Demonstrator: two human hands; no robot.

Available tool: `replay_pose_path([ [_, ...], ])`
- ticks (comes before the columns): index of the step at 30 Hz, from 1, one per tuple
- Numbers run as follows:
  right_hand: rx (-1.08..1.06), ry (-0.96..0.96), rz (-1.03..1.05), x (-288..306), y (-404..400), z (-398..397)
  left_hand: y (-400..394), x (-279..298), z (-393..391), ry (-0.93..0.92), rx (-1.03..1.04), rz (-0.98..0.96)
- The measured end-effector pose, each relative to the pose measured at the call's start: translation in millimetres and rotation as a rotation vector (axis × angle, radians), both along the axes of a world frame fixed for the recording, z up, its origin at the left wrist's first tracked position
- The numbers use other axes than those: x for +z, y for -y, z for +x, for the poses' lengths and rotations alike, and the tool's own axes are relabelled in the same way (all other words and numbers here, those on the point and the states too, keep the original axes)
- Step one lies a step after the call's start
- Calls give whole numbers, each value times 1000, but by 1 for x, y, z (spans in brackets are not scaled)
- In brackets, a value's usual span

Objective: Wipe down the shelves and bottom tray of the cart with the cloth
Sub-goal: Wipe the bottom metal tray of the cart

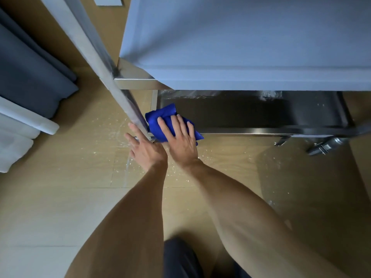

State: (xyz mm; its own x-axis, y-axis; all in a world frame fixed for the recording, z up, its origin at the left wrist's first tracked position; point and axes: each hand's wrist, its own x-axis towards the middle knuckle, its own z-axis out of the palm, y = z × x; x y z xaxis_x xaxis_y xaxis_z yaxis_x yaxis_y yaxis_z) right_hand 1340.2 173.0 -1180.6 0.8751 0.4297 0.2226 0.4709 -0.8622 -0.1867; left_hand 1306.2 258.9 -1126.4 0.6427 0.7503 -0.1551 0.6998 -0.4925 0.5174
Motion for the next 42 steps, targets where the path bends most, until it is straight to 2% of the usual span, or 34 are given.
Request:
replay_pose_path([
  [8,-397,4,34,-22,150,2,37,-3,-2,-51,71,-28],
  [12,-683,31,246,-27,217,5,77,-6,4,-49,-1,-6],
  [16,-855,-13,475,-27,265,14,122,-12,13,-58,-55,0],
  [20,-1065,-32,813,-15,300,23,162,-12,24,-65,-86,14],
  [22,-1115,-41,894,-10,315,28,177,-12,27,-68,-86,8],
  [26,-1199,77,890,-2,354,38,192,-17,29,-77,-73,45],
  [29,-1369,-86,815,0,409,49,198,-18,26,-90,-51,28],
  [31,-1427,-133,837,-17,439,49,199,-17,22,-90,-46,8],
  [33,-1454,-109,887,-25,435,45,196,-16,18,-84,-53,0],
  [35,-1456,-101,1006,-2,394,43,190,-11,16,-72,-61,-3],
  [39,-1594,-90,1395,18,316,56,174,0,14,-32,-47,7],
  [42,-1539,-94,1472,20,259,50,159,4,8,-14,-46,12],
])
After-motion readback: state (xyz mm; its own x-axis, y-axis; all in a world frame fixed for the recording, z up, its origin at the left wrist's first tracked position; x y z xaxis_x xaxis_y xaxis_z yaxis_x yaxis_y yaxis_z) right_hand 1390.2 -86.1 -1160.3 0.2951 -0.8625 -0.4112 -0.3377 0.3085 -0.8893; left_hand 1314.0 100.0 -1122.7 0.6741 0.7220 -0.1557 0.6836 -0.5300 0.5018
